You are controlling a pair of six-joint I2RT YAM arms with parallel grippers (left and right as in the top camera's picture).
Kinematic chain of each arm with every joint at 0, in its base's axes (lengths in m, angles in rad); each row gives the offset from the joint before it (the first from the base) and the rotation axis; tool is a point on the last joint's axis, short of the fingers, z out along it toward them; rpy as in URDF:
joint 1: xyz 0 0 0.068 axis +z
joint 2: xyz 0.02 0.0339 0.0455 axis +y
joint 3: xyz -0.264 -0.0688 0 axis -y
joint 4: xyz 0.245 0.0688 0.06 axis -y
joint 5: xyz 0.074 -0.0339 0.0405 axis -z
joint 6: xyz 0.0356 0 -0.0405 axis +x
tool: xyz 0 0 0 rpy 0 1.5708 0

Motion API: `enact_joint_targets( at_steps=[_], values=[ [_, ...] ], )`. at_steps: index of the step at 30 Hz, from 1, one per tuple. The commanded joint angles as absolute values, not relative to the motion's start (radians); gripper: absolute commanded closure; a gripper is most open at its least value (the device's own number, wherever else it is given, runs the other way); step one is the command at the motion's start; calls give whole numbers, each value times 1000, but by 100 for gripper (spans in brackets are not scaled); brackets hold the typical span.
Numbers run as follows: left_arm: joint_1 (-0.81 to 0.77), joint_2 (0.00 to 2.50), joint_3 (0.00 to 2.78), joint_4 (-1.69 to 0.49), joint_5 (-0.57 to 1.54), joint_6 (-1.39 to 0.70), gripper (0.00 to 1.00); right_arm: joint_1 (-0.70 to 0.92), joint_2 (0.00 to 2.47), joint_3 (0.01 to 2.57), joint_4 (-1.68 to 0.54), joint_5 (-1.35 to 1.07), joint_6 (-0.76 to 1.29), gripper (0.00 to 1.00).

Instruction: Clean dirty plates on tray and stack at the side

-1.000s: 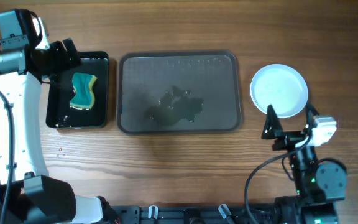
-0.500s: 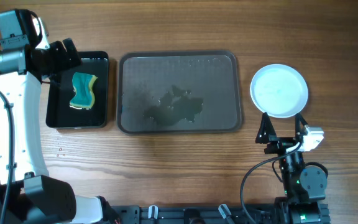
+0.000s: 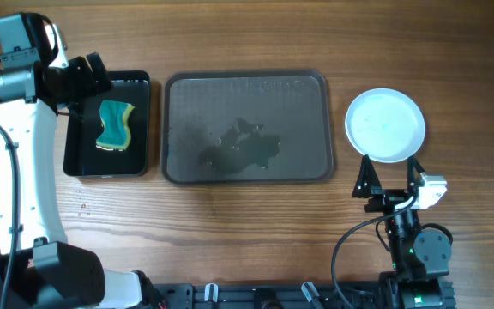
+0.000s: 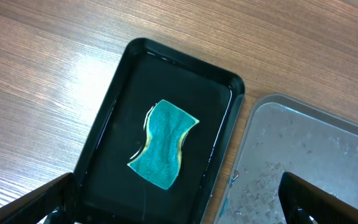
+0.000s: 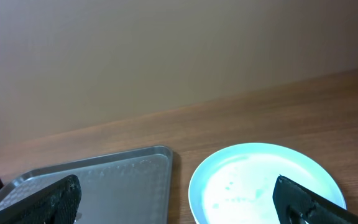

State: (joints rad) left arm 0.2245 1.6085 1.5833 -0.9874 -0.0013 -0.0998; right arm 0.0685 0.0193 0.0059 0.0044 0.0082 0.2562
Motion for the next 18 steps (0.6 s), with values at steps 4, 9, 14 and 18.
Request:
enact_joint_targets(
  at_steps=[4,9,14,18],
  values=[
    [221,1617,1582,-985,11,-113,0,66,5,5,10,20,239,0],
    [218,1591,1582,-985,2,-113,0,66,5,5,10,20,239,0],
    [206,1468,1579,-949,-1,-112,0,66,5,5,10,20,239,0],
    [171,1323,1517,-854,12,-106,0,66,5,5,10,20,239,0]
  ],
)
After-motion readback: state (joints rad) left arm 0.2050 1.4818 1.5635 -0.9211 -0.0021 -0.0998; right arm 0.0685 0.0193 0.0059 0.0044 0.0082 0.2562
